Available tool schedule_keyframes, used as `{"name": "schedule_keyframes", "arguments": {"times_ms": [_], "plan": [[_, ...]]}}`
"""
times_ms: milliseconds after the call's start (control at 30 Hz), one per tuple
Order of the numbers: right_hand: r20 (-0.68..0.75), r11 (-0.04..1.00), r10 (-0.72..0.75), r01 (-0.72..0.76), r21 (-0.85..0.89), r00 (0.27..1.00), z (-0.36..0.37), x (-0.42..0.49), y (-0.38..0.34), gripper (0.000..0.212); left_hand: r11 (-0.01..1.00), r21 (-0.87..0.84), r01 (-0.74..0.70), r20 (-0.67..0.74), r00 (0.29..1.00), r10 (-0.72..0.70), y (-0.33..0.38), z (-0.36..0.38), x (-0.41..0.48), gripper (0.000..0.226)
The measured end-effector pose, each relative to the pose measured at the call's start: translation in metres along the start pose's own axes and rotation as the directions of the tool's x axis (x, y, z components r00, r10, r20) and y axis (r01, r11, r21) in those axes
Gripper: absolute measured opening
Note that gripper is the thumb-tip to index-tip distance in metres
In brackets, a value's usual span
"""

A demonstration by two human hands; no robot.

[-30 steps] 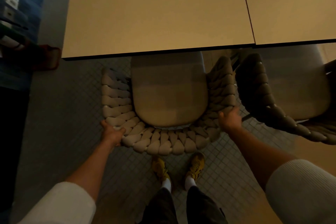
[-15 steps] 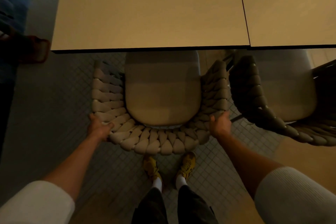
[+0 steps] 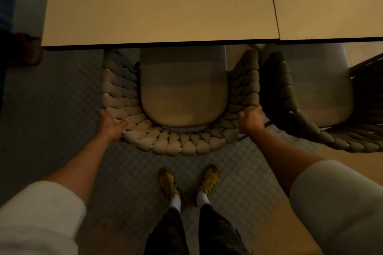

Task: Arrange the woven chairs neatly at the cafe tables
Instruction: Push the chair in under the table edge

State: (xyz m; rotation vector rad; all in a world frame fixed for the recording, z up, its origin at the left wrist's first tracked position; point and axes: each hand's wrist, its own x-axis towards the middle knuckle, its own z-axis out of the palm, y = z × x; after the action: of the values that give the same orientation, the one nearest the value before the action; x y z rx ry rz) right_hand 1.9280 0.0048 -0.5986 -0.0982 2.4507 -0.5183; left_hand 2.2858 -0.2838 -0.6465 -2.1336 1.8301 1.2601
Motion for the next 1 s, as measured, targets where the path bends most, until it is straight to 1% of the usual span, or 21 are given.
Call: {"name": "schedule_keyframes", "arguments": {"times_ms": [100,200,267,367,433,567,600,700,833,1000], "plan": [[-0.010,1.000,0.003,-0.003,0.022,1.000,0.003,-0.006,0.009,0.058,0.999,0.043,0.017,-0.006,1.000,-0.017,0.002,0.000,-0.005,0.082],[0.009,1.000,0.000,0.000,0.019,1.000,0.002,-0.007,0.010,0.056,0.998,0.010,0.063,0.011,0.998,-0.063,-0.015,0.002,-0.011,0.073],[0.013,0.998,0.018,-0.018,0.053,1.000,0.003,-0.008,0.011,0.053,0.992,-0.051,0.113,0.050,0.993,-0.110,-0.019,0.002,-0.014,0.064],[0.002,0.998,0.011,-0.012,0.067,1.000,0.008,-0.009,0.013,0.052,0.994,-0.037,0.101,0.043,0.994,-0.099,-0.016,0.002,-0.022,0.059],[0.001,0.998,0.018,-0.018,0.066,1.000,0.009,-0.009,0.013,0.051,0.997,-0.009,0.083,0.029,0.996,-0.083,-0.019,0.004,-0.021,0.060],[0.013,0.995,0.053,-0.054,0.085,0.999,0.010,-0.010,0.012,0.051,0.997,-0.009,0.080,0.016,0.997,-0.080,-0.019,0.002,-0.021,0.074],[0.013,0.995,0.058,-0.059,0.079,0.998,0.011,-0.010,0.012,0.051,0.997,0.017,0.073,0.013,0.997,-0.073,-0.019,0.002,-0.022,0.075],[0.009,0.997,0.045,-0.046,0.064,0.999,0.011,-0.009,0.012,0.052,0.997,0.067,0.036,-0.007,0.999,-0.035,-0.020,0.001,-0.026,0.074],[0.003,0.998,0.023,-0.024,0.053,1.000,0.013,-0.008,0.015,0.054,0.998,0.067,0.019,-0.025,1.000,-0.018,-0.026,0.003,-0.022,0.073],[0.015,0.997,0.038,-0.038,0.066,0.999,0.014,-0.007,0.016,0.053,0.998,0.047,0.030,-0.017,0.999,-0.029,-0.025,0.004,-0.020,0.074]]}}
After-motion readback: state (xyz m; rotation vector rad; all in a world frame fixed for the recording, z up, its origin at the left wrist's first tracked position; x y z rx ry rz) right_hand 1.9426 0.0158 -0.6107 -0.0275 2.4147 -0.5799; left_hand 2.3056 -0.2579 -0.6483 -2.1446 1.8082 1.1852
